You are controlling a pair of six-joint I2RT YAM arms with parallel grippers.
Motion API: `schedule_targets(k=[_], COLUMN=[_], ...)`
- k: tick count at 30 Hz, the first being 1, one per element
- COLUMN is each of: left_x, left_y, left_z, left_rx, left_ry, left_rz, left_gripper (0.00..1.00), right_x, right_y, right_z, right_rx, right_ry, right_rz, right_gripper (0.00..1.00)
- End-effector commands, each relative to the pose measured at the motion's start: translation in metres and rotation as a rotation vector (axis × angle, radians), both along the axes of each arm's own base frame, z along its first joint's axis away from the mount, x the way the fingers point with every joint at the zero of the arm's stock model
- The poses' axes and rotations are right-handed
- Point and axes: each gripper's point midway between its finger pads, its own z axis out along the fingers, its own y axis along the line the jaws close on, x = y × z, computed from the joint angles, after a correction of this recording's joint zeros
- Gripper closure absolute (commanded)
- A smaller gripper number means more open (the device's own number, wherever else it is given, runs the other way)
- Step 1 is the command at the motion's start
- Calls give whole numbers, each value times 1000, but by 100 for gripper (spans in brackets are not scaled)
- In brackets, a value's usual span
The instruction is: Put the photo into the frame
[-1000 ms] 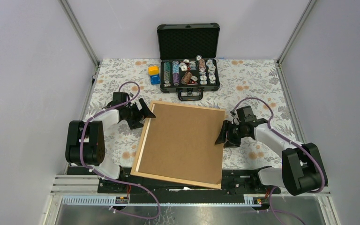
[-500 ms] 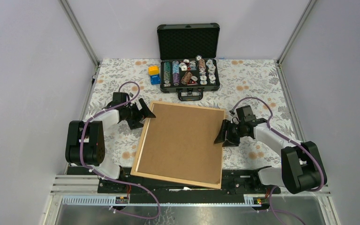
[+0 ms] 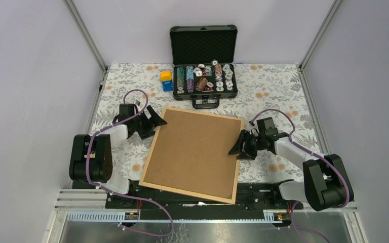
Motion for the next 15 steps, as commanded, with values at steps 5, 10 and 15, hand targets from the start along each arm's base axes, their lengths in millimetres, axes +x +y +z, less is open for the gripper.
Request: schedule_targets(k=[5,10,15], left_x=[-39,-40,-40], left_y=[-18,-19,-20], left_z=[-22,-22,-22], left_rx=[-54,-50,-50], left_ry=[151,150,148], left_rz=[-26,-27,-29], left_gripper=[1,1,1], right_x=[9,7,5], right_y=[46,47,41], right_z=[66,71,51], right_rx=[368,371,264], right_ry=[-87,-89,-78], right_rz=[1,-7,3], right_gripper=[41,41,41])
